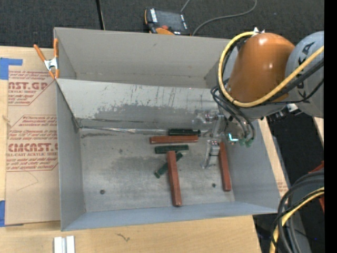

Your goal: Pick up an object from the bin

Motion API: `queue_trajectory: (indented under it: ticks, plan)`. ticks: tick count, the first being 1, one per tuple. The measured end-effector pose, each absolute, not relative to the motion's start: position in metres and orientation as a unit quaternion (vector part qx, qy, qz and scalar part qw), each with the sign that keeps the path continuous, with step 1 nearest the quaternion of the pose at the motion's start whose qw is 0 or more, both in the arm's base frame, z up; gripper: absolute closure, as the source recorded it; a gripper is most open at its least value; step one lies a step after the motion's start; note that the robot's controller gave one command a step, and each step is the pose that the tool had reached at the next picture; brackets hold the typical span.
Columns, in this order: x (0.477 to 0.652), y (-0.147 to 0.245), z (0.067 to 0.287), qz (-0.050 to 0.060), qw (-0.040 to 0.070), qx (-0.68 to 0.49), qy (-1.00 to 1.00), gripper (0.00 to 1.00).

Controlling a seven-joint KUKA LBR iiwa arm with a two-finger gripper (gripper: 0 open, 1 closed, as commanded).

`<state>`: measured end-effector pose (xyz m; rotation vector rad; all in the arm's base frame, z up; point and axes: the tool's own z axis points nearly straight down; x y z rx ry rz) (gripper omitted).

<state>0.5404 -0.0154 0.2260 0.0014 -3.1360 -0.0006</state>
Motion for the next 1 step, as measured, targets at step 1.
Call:
queue_trajectory:
  ticks: [1]
  plan:
    - [0.5806,0.0148,0.0709,-0.001,0.005,-0.102,-0.995,0.00]
